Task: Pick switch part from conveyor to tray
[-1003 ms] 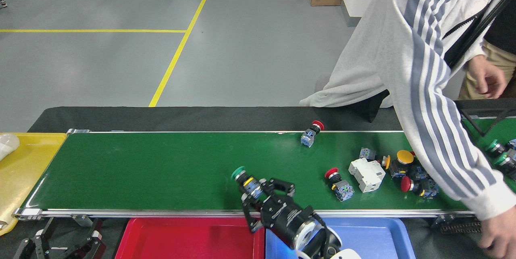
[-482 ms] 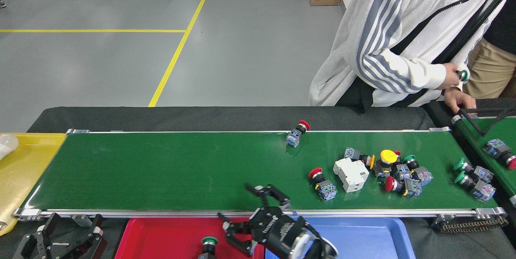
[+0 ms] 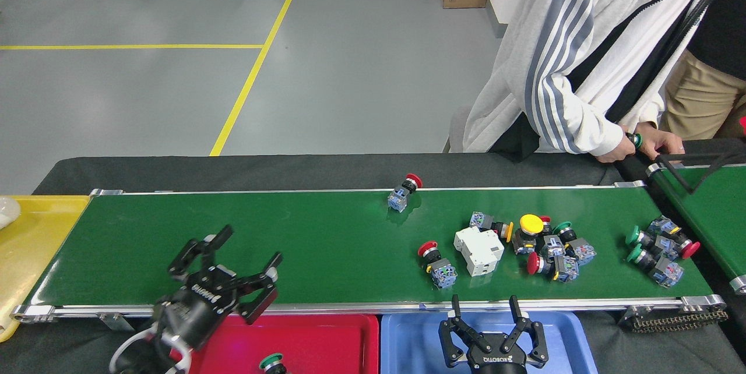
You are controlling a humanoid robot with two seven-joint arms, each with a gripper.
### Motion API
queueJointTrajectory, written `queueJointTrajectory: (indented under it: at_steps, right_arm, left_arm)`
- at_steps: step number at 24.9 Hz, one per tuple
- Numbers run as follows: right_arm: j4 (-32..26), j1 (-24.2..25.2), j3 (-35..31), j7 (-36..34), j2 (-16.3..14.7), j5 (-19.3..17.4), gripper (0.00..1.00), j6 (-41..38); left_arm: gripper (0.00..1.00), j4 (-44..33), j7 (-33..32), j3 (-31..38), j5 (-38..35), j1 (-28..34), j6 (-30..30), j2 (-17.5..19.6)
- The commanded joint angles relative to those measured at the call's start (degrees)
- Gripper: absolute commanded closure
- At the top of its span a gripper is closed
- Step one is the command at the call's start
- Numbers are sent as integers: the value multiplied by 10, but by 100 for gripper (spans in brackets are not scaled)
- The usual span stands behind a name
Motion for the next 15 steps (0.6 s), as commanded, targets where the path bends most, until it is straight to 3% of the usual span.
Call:
queueJointTrajectory:
  at_steps: [1, 6, 11, 15]
  right_arm:
    - [5, -21, 12, 20, 11, 3, 1, 6]
    - [60, -83, 51, 46, 40, 6, 1, 6]
    - [117, -129, 86, 108, 65, 3, 1, 0]
    - [161, -164, 120, 117, 68, -32, 1, 0]
  left_arm:
    - [0, 63, 2, -1, -32, -47, 11, -24]
    - [0, 183, 3, -6, -49, -130, 22, -54]
    - [0, 320, 9, -12, -48, -222, 78, -77]
    - [0, 343, 9, -12, -47, -232, 78, -81]
